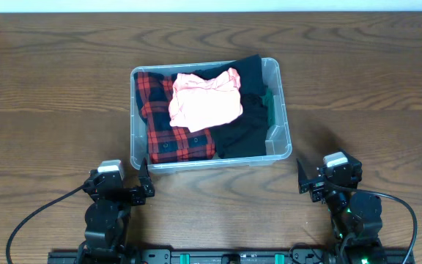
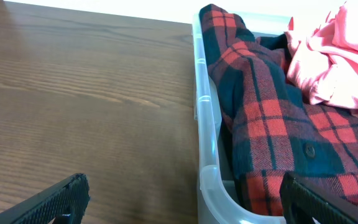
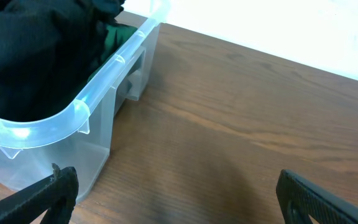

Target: Pack container

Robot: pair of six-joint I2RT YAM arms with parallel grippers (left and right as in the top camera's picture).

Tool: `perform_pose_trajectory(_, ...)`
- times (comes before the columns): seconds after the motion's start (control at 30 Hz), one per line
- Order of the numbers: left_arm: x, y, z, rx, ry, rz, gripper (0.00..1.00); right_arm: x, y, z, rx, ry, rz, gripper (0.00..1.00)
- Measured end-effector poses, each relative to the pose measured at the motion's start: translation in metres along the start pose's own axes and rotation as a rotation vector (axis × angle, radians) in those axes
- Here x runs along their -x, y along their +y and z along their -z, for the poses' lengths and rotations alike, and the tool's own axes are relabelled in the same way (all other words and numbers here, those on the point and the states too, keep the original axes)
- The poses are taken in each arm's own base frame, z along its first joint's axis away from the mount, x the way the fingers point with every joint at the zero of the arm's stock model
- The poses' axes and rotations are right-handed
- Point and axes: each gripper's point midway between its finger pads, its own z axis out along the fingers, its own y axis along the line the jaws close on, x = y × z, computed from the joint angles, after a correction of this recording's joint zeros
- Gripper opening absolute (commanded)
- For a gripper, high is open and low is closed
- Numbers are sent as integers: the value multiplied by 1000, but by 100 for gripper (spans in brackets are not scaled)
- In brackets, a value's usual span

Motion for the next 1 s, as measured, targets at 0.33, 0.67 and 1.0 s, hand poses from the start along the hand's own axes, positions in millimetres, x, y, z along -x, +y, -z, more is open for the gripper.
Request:
perform_pose_trajectory(0.33,0,0,0,0,0,0,98,0,0,0,0,0,0,99)
perform_pose_trajectory(0.67,0,0,0,0,0,0,98,0,0,0,0,0,0,99)
perform_pose_trajectory(1.0,0,0,0,0,0,0,98,0,0,0,0,0,0,99)
